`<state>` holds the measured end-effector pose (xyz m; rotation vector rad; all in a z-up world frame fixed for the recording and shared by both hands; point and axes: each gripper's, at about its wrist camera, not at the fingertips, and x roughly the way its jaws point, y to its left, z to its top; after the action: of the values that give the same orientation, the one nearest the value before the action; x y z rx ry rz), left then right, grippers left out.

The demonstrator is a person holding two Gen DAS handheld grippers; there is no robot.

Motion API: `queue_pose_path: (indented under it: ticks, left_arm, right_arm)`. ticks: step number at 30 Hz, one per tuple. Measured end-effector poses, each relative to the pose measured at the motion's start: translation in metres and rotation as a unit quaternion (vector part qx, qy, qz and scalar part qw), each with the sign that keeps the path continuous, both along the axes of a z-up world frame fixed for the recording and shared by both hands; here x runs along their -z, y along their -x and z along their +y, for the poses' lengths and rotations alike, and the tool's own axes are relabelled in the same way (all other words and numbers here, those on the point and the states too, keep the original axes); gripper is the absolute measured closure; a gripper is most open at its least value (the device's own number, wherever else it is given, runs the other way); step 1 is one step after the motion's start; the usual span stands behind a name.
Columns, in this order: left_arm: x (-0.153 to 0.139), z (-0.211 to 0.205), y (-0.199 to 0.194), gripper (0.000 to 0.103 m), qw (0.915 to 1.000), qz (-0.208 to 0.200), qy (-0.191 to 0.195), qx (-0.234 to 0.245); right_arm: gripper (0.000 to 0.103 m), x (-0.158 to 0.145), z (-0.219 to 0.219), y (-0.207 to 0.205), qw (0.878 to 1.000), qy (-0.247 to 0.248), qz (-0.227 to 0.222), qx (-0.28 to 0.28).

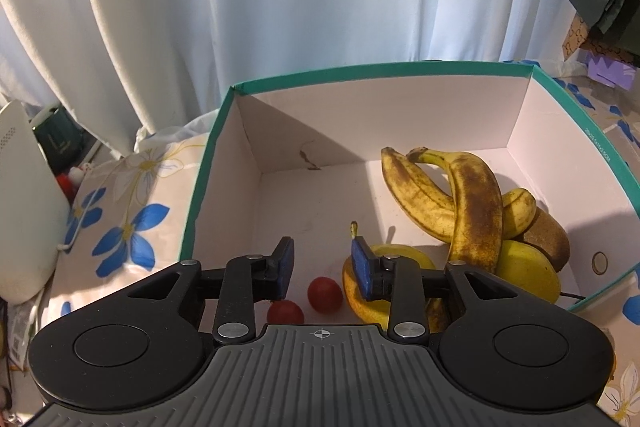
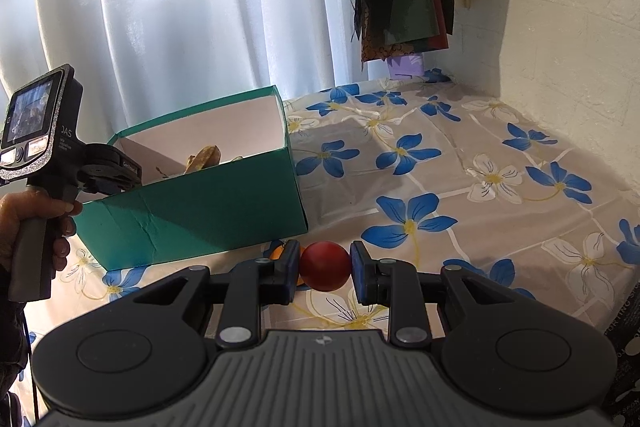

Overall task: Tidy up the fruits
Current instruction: 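Carry both tomatoes into the teal box and open the left gripper, then lower the right gripper's tomato into the teal box and open it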

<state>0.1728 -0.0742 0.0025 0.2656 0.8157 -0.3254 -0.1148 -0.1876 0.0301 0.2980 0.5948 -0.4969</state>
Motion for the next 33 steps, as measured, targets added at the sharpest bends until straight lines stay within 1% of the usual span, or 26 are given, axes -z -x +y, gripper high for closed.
queue_pose_path:
  ticks: [1, 2, 3, 4, 5, 6, 7, 8, 11, 14, 17, 22, 28, 33]
  left_arm:
    - [0.000, 0.000, 0.001, 0.060, 1.0000, 0.000, 0.000, 0.000]
    - [-0.001, 0.001, 0.001, 0.052, 1.0000, -0.001, 0.002, 0.000]
    - [-0.002, 0.001, 0.002, 0.046, 1.0000, -0.002, 0.003, 0.000]
    - [-0.003, 0.002, 0.003, 0.034, 1.0000, -0.006, 0.004, -0.002]
    - [-0.005, 0.003, 0.005, 0.024, 0.9999, -0.011, 0.005, -0.004]
    - [-0.008, 0.004, 0.007, 0.020, 0.9998, -0.017, 0.007, -0.004]
    - [-0.011, 0.005, 0.009, 0.008, 0.9997, -0.021, 0.012, -0.004]
    - [-0.014, 0.006, 0.012, 0.003, 0.9995, -0.027, 0.016, -0.004]
    - [-0.022, 0.008, 0.018, 0.003, 0.9990, -0.039, 0.021, 0.003]
    - [-0.029, 0.011, 0.024, 0.002, 0.9988, -0.040, 0.026, 0.006]
    - [-0.036, 0.019, 0.033, 0.002, 0.9986, -0.035, 0.040, 0.002]
    - [-0.055, 0.051, 0.063, 0.002, 0.9955, -0.039, 0.086, -0.006]
    - [-0.063, 0.086, 0.093, 0.001, 0.9949, -0.041, 0.091, -0.013]
    - [-0.064, 0.106, 0.097, 0.001, 0.9938, -0.018, 0.107, -0.026]
  right_arm:
    - [0.077, 0.000, 0.000, 0.000, 1.000, 0.001, 0.000, 0.000]
    - [0.077, 0.000, 0.000, 0.000, 1.000, 0.001, 0.000, 0.000]
    - [0.077, 0.000, 0.000, 0.000, 1.000, 0.001, -0.001, 0.000]
    - [0.077, -0.001, 0.000, 0.000, 1.000, 0.001, -0.001, -0.001]
    - [0.077, -0.001, 0.000, -0.001, 1.000, 0.001, -0.002, -0.002]
    - [0.077, -0.002, 0.001, -0.001, 1.000, 0.002, -0.003, -0.002]
    - [0.077, -0.003, 0.000, -0.002, 1.000, 0.003, -0.004, -0.002]
    - [0.077, -0.003, 0.000, -0.002, 1.000, 0.003, -0.004, -0.004]
    - [0.077, -0.004, -0.001, -0.004, 1.000, 0.003, -0.007, -0.006]
    - [0.077, -0.006, 0.000, -0.006, 1.000, 0.005, -0.011, -0.009]
    - [0.077, -0.008, 0.000, -0.008, 1.000, 0.008, -0.015, -0.014]
    - [0.077, -0.011, 0.000, -0.011, 1.000, 0.011, -0.021, -0.017]
    - [0.077, -0.020, 0.002, -0.013, 0.999, 0.022, -0.032, -0.024]
    - [0.077, -0.029, -0.002, -0.015, 0.998, 0.026, -0.044, -0.025]
